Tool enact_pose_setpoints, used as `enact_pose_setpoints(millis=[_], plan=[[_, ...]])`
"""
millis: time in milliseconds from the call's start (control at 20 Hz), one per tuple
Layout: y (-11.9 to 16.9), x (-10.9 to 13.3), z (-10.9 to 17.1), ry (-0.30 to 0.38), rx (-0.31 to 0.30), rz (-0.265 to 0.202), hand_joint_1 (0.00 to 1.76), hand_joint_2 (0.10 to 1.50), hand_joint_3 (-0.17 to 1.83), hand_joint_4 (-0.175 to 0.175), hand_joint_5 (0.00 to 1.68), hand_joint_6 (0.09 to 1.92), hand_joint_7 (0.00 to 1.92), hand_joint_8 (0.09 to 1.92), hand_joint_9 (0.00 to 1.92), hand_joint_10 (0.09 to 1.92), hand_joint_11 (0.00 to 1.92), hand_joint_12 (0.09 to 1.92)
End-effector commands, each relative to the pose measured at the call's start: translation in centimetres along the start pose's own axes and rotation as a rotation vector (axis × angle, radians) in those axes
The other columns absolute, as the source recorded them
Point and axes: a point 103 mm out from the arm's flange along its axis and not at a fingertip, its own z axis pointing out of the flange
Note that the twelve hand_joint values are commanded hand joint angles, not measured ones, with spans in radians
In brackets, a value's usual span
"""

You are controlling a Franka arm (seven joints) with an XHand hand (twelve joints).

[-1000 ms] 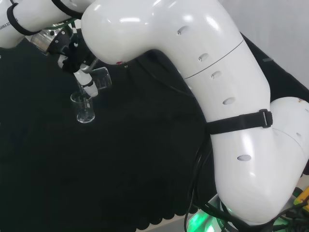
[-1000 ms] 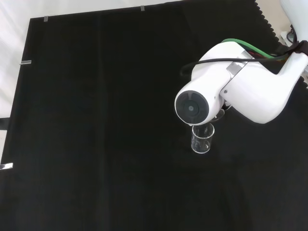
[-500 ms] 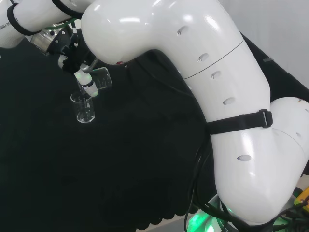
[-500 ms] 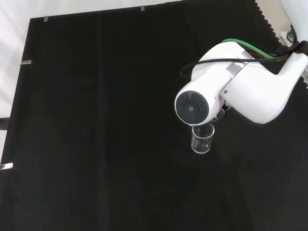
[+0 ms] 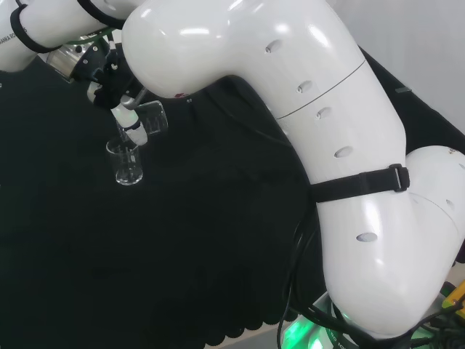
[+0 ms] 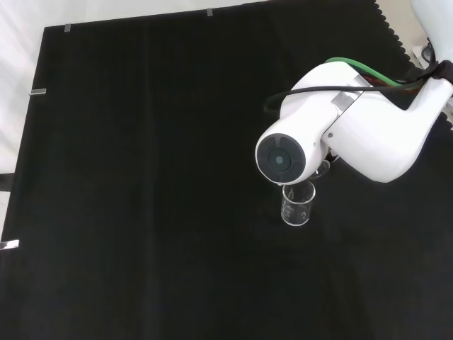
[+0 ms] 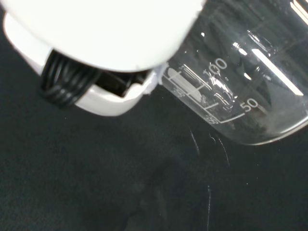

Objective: Pour the water from the handheld beaker into the one on the table.

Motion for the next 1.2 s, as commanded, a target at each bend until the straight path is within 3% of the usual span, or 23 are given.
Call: enact_pose_setpoints(millis=[50, 400, 1200], plan=[[0.0, 0.1, 0.1, -0.001, 0.006, -0.001, 1.45, 0.43, 1.03, -0.175, 1.2, 0.88, 1.41, 0.6, 1.34, 0.9, 0.92, 0.86], [0.0, 0.1, 0.2, 0.008, -0.005, -0.006, 1.45, 0.43, 1.03, -0.175, 1.2, 0.88, 1.41, 0.6, 1.34, 0.9, 0.92, 0.86], [-0.9, -1.2, 0.3, 0.131, -0.107, -0.036, 1.45, 0.43, 1.02, -0.175, 1.2, 0.88, 1.41, 0.6, 1.34, 0.9, 0.92, 0.86]])
